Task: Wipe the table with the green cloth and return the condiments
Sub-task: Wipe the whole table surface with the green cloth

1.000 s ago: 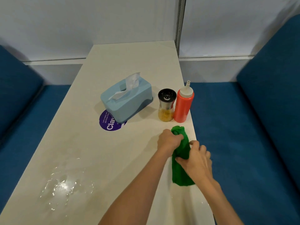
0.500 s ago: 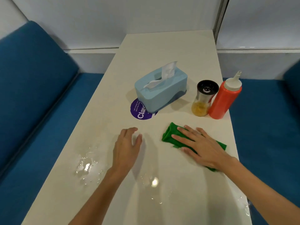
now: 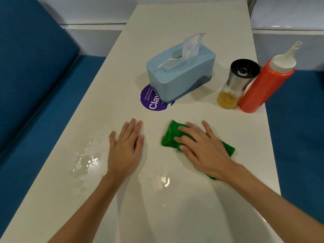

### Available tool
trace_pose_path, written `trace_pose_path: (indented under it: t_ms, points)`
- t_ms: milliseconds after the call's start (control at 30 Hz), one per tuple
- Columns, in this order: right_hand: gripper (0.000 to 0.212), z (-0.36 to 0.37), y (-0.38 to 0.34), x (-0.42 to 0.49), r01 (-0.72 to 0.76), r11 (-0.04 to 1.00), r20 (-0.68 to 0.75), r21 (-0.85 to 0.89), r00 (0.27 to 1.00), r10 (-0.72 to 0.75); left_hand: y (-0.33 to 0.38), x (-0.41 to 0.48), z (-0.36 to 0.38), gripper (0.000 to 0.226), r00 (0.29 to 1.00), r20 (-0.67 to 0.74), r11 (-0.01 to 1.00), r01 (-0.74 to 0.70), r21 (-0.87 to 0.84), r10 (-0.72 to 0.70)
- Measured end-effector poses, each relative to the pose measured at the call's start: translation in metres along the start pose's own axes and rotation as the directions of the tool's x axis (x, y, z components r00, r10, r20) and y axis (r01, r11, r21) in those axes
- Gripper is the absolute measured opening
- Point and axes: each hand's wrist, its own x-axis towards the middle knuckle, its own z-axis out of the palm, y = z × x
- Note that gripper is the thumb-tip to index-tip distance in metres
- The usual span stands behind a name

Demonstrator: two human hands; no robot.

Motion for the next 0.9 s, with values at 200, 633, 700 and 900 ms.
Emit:
trace_pose_path:
  t_ms: [200, 633, 700, 900]
  points:
    - [0.032, -0.010, 0.036, 0.014, -0.192, 0.979, -0.048, -0.067, 0.981, 0.189, 0.001, 0.000, 0.003, 0.054, 0.999, -0.032, 1.000, 0.009, -0.016, -0.010]
    - [0.050, 0.003, 0.001, -0.027, 0.154, 0.981, 0.241, -0.114, 0.963, -0.123, -0.005, -0.001, 0.005, 0.054, 1.000, 0.004, 1.000, -0.006, -0.020, 0.006]
    - [0.051, -0.002, 0.016, -0.016, 0.094, 0.987, 0.241, -0.127, 0.969, -0.061, -0.002, 0.000, 0.004, 0.053, 1.000, -0.005, 1.000, -0.002, -0.014, 0.002]
    - [0.056, 0.021, -0.011, 0.047, -0.161, 0.966, 0.092, -0.200, 0.979, 0.182, -0.003, 0.001, 0.005, 0.052, 1.000, -0.022, 1.000, -0.003, -0.001, 0.003]
